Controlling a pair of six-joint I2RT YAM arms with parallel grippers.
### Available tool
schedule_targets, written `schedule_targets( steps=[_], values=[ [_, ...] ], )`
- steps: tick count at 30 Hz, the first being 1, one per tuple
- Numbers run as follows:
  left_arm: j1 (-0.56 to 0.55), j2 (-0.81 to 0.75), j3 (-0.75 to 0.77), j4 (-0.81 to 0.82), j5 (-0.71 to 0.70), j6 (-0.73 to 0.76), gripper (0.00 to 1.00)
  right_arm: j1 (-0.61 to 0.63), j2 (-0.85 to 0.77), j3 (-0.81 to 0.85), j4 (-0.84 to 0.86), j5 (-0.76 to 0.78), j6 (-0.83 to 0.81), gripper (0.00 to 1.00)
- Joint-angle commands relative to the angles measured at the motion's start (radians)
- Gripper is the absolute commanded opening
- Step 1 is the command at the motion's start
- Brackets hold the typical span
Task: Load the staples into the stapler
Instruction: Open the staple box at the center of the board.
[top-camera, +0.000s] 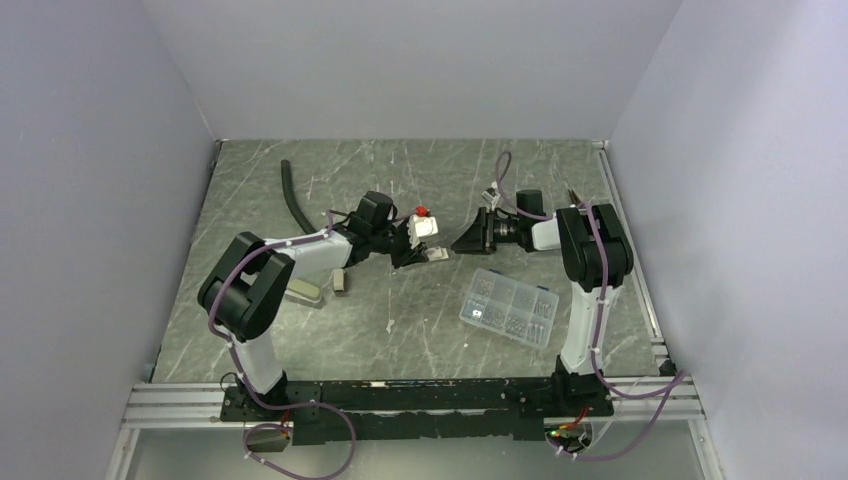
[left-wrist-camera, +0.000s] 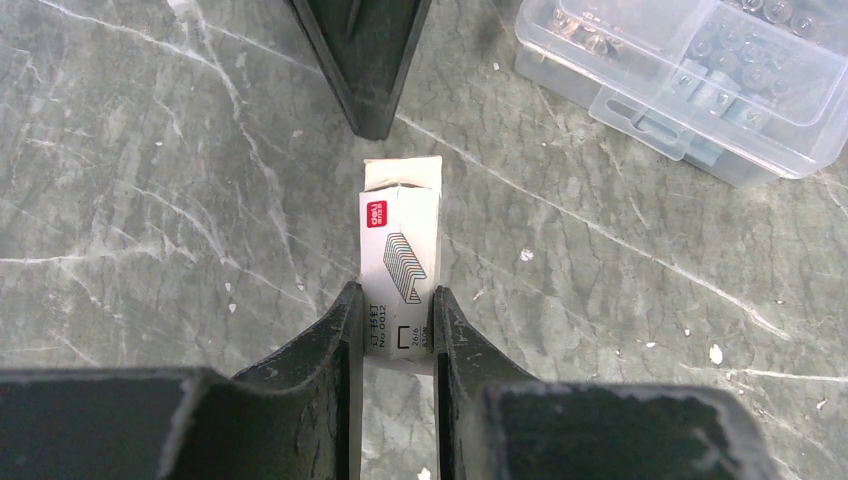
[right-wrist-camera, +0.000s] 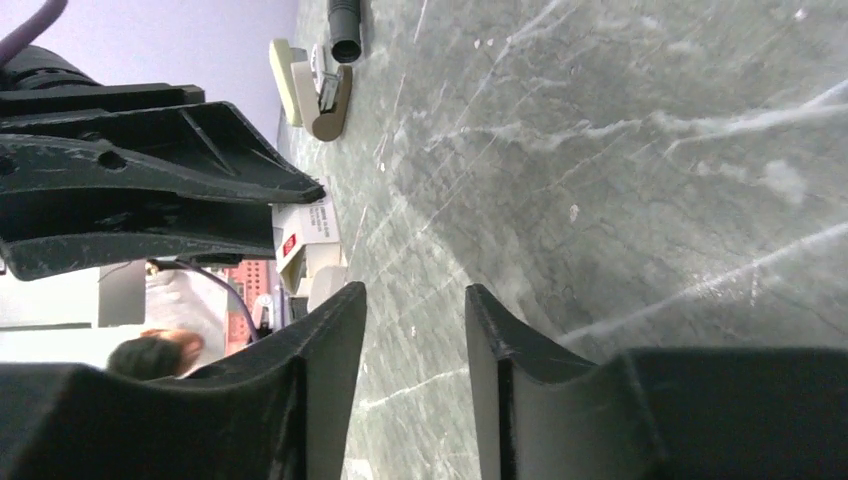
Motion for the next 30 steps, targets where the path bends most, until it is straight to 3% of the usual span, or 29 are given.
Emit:
schedule_targets(
  steps=[1,12,22,30],
  values=[
    [-0.002,-0.034,0.003,0.020,0.020,0.017,0.03,-0.009,-0.081,-0.025,0.128,-0.045,0.057,0.49],
    [-0.001,-0.025,0.012,0.023,0.017,0.000,0.04,0.027,-0.082,-0.040,0.211,-0.058,0.127,0.54],
    [-0.001,-0.029,0.008,0.026,0.008,0.002,0.04,0.044,-0.046,-0.046,0.260,-0.085,0.159,0.42],
    [0.000,-0.035,0.000,0.040,0.006,-0.005,0.03,0.050,-0.036,-0.035,0.171,-0.096,0.083,0.38]
  ],
)
